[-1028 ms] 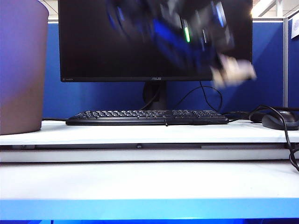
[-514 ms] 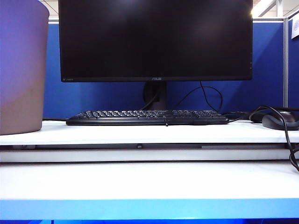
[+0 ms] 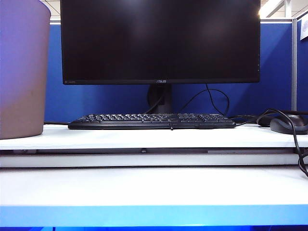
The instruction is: Pick up all paper balls from the table and place them in the pink trash can.
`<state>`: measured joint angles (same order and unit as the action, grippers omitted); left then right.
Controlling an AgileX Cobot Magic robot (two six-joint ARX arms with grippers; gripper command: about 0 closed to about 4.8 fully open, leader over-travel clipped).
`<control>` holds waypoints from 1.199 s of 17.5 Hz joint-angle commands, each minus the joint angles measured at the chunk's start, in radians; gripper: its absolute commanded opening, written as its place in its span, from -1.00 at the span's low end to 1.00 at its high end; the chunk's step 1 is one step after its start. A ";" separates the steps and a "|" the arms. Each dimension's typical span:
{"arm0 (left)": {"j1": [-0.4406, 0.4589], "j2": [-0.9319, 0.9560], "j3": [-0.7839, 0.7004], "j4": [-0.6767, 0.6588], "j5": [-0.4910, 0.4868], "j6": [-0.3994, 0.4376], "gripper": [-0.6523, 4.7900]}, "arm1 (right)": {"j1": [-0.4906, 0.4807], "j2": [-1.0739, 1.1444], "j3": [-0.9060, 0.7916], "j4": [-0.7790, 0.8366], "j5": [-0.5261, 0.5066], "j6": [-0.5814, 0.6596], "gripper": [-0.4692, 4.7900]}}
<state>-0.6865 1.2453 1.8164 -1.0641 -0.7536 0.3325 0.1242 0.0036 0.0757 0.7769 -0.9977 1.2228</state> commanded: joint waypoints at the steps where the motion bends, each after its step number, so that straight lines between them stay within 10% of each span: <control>1: 0.142 0.017 0.000 -0.048 0.030 -0.018 -0.78 | 0.000 -0.002 0.002 0.006 -0.003 0.000 -0.84; 4: 0.325 0.027 0.000 0.024 0.234 -0.008 -0.78 | 0.000 -0.002 0.002 0.007 -0.008 0.008 -0.84; 11: 0.438 0.052 0.000 0.018 0.307 -0.004 -0.45 | 0.000 -0.002 0.003 0.010 0.001 0.008 -0.84; 16: 0.438 0.065 0.000 0.035 0.307 0.002 0.55 | 0.000 -0.002 0.003 0.010 0.005 0.008 -0.84; 17: 0.438 0.061 0.001 0.034 0.309 0.014 0.32 | 0.000 -0.002 0.003 0.010 0.005 0.008 -0.84; 18: 0.438 0.051 0.001 0.032 0.311 0.016 -0.62 | 0.000 -0.002 0.002 0.010 0.007 0.008 -0.84; 21: 0.437 -0.024 0.001 0.032 0.475 -0.062 -0.78 | -0.001 -0.002 0.002 0.005 0.076 -0.009 -0.84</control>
<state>-0.2481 1.2442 1.8122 -1.0428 -0.3477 0.3103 0.1238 0.0036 0.0757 0.7727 -0.9607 1.2274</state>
